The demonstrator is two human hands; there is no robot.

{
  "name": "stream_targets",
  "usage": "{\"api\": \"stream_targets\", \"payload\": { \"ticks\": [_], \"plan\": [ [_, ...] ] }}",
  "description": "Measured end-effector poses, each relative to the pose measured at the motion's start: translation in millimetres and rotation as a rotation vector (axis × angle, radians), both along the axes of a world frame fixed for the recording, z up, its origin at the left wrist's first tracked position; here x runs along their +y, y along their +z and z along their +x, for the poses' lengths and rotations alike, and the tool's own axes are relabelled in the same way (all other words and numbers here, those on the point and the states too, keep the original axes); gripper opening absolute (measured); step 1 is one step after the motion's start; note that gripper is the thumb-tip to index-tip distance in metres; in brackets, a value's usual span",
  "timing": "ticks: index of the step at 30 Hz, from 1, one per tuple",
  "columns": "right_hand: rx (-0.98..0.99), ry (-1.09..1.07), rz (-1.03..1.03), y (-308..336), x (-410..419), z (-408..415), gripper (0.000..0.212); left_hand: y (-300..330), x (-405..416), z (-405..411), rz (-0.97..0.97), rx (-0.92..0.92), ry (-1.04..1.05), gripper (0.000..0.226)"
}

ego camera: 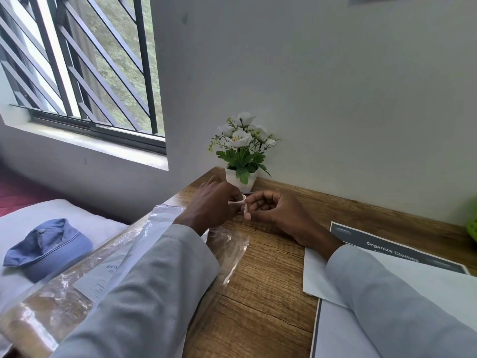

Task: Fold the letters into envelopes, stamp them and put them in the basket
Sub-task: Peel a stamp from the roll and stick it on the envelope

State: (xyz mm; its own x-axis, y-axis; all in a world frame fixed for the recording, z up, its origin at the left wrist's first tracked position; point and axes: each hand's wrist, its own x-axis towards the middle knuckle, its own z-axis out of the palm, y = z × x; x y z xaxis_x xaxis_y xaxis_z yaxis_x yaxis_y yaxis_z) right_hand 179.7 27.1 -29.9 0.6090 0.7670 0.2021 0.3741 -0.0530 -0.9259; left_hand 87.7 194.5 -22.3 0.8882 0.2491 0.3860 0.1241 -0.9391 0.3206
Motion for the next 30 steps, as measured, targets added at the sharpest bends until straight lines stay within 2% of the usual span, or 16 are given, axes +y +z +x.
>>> {"api": "stream_targets", "payload": {
  "ticks": [6, 21, 30],
  "plan": [
    [-0.043, -0.026, 0.000, -1.5, 0.9, -0.1, 0.031, 0.3, -0.5, -0.3, 0.005, -0.005, -0.008, 0.026],
    [0.053, -0.078, -0.019, 1.3, -0.2, 1.2, 0.020, 3.1, -0.7, -2.7, 0.020, 0.034, -0.006, 0.031],
    [-0.063, -0.219, 0.010, -3.7, 3.7, -0.6, 0.013, 4.1, -3.3, -3.5, 0.023, 0.053, -0.007, 0.034]
  ]
}}
